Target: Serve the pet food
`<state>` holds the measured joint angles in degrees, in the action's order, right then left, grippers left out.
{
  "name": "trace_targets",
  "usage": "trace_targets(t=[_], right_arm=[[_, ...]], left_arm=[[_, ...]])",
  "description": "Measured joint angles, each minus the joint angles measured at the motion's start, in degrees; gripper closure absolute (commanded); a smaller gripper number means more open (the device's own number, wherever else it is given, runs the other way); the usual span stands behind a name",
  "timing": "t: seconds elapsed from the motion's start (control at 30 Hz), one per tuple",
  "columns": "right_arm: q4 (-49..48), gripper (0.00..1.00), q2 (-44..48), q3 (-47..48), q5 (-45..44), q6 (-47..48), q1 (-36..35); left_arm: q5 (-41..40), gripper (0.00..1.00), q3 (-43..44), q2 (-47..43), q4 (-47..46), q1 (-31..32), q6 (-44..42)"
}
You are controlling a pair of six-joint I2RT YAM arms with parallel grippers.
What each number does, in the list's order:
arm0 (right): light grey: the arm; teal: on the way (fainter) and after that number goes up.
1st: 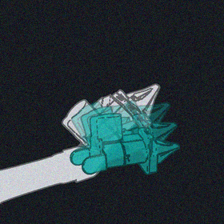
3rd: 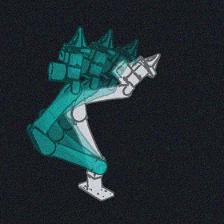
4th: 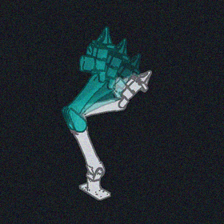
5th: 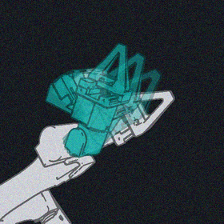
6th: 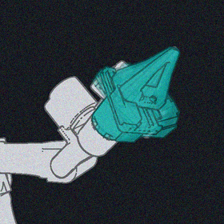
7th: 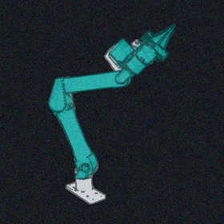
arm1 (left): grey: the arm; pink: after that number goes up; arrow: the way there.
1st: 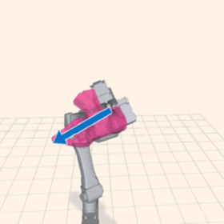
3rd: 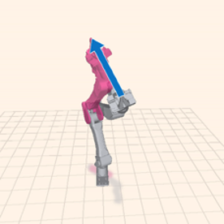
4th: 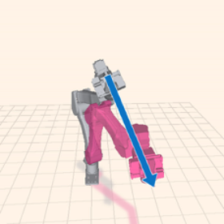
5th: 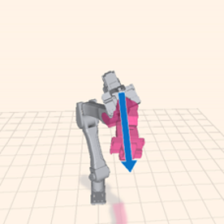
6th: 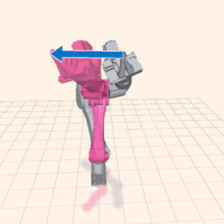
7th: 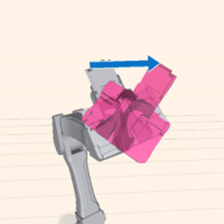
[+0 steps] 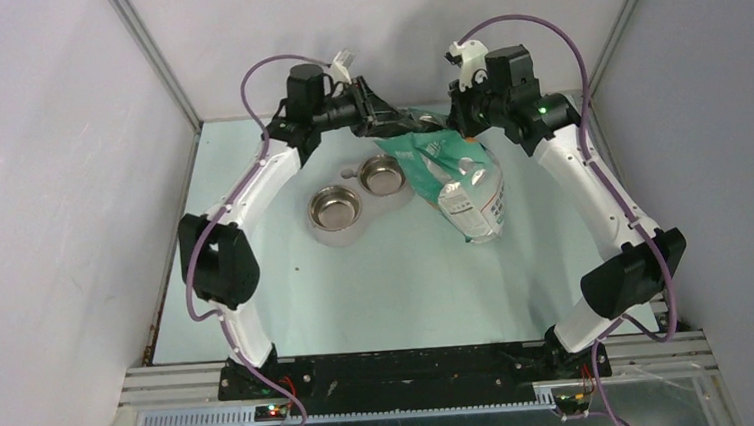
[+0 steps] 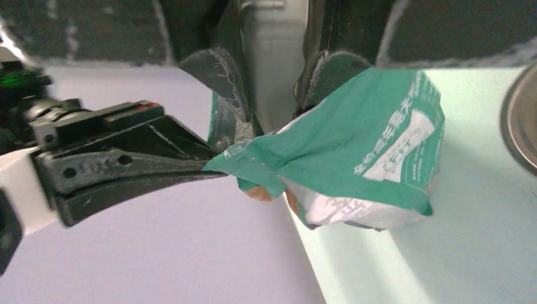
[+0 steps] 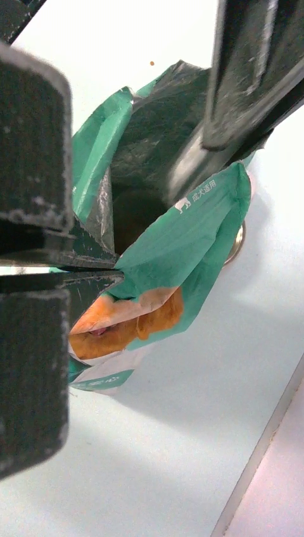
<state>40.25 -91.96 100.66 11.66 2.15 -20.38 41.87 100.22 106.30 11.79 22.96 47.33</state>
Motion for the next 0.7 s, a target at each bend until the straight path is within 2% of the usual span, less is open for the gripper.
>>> trace_targets(t=[0.23, 0.7], right_arm=[[1.38, 1.00, 0.94, 0.09, -3.58, 2.43, -0.22], [5.31, 1.00, 1.22, 2.99, -8.13, 6.01, -1.05]], left_arm=[[2.49, 1.00, -7.93, -1.86, -11.50, -5.14, 15.15], [2.99, 1.00, -13.81, -4.98, -20.68, -7.89, 25.27]])
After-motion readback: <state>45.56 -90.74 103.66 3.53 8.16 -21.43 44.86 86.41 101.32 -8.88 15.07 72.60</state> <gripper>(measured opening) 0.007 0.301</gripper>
